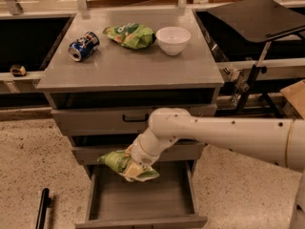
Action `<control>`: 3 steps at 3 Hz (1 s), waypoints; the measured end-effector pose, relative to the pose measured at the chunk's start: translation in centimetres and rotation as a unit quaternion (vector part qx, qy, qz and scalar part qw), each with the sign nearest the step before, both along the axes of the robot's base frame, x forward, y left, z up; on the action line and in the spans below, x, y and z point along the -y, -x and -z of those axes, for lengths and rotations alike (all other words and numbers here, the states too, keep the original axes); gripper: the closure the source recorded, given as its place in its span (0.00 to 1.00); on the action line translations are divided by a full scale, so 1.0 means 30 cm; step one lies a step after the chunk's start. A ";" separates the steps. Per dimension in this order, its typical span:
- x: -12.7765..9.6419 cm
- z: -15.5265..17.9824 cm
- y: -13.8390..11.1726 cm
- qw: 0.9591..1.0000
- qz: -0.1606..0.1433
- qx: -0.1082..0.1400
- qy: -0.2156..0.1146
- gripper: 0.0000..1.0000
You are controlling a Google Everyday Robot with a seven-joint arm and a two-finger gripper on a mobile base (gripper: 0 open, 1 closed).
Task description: Place green jalapeno chip bag into bottom drawer
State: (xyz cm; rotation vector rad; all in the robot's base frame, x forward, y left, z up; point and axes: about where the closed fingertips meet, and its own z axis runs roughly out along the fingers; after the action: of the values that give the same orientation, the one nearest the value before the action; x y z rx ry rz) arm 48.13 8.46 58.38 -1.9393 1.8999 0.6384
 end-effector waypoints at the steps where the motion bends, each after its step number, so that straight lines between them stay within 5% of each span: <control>1: 0.028 0.062 -0.052 0.994 0.013 0.070 -0.084 1.00; 2: 0.058 0.036 -0.114 0.988 0.030 0.110 -0.100 1.00; 3: 0.083 0.150 -0.161 0.986 0.054 0.097 -0.124 1.00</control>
Offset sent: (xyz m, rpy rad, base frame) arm 0.0118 -0.0075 -0.0205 0.1505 -0.1141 -0.0206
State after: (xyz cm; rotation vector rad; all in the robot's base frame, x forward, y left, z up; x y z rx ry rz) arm 52.97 5.98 53.87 -1.6664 1.7053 0.5973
